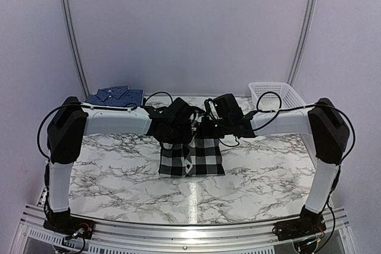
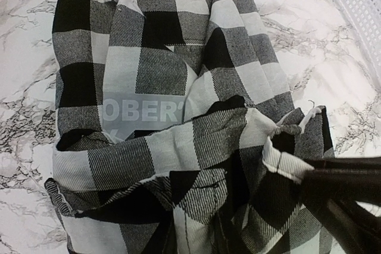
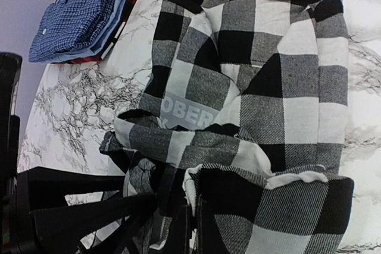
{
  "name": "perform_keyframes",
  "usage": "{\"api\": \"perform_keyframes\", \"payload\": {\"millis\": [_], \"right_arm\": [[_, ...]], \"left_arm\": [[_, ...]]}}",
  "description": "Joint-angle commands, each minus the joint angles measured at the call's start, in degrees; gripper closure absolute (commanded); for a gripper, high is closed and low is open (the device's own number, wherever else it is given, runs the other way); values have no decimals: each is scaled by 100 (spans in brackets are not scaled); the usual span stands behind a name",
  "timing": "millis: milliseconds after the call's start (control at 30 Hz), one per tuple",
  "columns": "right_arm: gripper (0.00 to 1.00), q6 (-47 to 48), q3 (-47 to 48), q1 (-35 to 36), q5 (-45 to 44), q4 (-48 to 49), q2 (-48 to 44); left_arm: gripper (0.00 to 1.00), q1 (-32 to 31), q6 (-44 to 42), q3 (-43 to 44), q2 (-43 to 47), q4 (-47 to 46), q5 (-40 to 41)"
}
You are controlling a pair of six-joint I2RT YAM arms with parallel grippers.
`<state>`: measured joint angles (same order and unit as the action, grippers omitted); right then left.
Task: Fold and stack the long sleeve shirts
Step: Smooth out the 2/3-rectangle-folded shirt at the center of the board.
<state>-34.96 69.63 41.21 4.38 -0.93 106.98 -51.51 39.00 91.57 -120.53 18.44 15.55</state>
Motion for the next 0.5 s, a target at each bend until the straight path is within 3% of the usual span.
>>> {"api": "perform_keyframes", "payload": {"millis": [0,400,467], "right_arm": [[100,-28,433,-141,358,260,301],[100,-81,1216,-227,790,130,1070],[93,-73,1253,-226,785,125,1084]], "left_arm": [[78,-20,-127,-349,460,-428,-147],[78,-11,-213,-637,548,-847,-438],[78,-10,-216,-665,566,-888,-446]]}}
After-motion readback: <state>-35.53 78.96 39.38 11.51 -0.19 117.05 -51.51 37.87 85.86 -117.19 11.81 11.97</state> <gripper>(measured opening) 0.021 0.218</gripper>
